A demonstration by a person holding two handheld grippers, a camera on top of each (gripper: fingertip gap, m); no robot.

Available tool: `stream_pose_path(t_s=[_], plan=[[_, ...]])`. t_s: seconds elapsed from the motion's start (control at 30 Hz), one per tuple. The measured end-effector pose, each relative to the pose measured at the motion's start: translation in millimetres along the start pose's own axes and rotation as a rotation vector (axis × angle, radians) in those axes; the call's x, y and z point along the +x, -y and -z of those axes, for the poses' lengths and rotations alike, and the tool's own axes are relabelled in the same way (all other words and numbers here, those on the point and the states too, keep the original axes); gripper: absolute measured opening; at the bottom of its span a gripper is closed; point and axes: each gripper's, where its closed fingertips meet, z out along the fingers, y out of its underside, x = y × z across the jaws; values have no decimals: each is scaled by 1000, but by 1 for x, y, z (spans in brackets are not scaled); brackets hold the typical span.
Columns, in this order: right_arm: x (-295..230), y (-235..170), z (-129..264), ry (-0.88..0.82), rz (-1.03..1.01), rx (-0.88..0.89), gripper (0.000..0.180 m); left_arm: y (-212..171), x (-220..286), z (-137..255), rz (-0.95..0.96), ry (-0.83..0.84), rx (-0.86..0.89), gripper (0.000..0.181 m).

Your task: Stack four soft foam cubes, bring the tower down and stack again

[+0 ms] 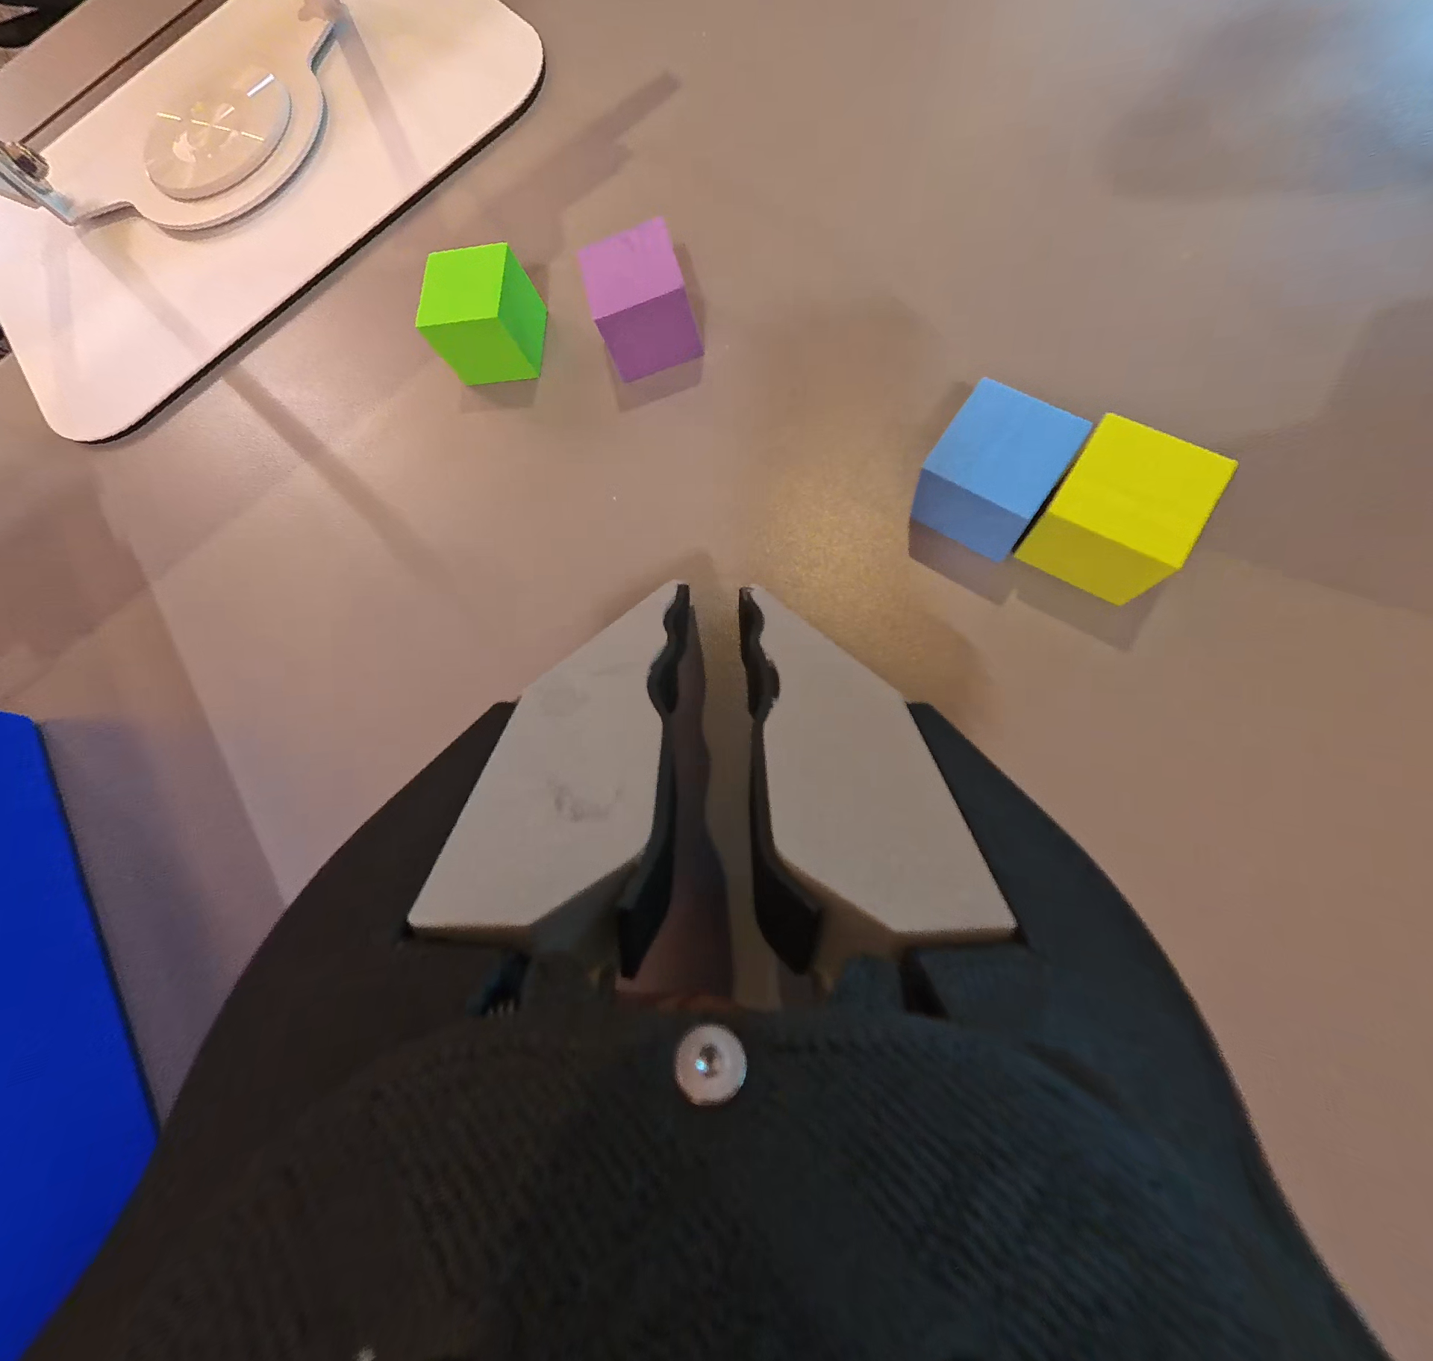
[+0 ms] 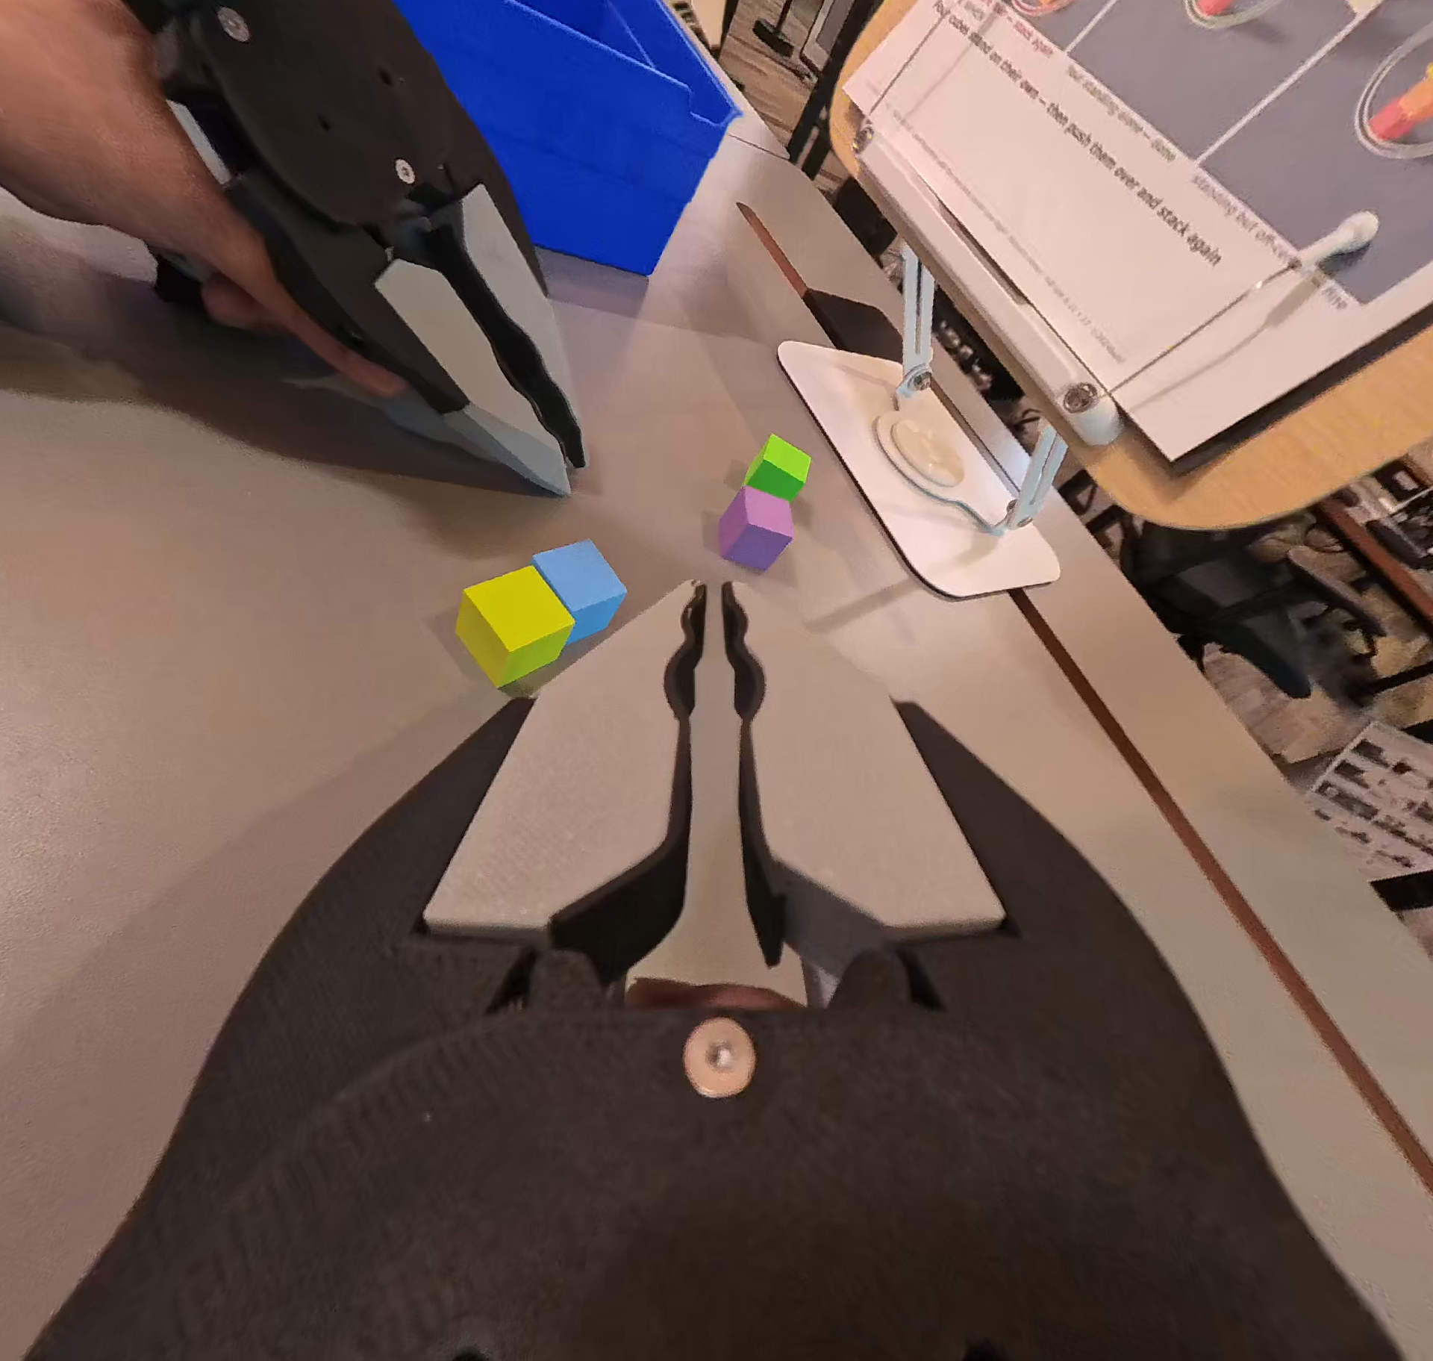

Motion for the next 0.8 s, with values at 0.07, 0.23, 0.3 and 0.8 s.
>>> stream_pose_path(t_s=[0.07, 0.23, 0.3, 0.8], plan=[[3, -3, 0, 0, -27, 3, 3, 0, 0, 0, -4, 0, 0, 10], [8, -6, 1, -7, -58, 0, 6, 0, 0, 0, 0, 0, 0, 11], [9, -5, 2, -11, -64, 6, 7, 0, 0, 0, -4, 3, 1, 11], [27, -7, 9, -2, -316, 63, 23, 1, -2, 0, 13, 6, 5, 18]])
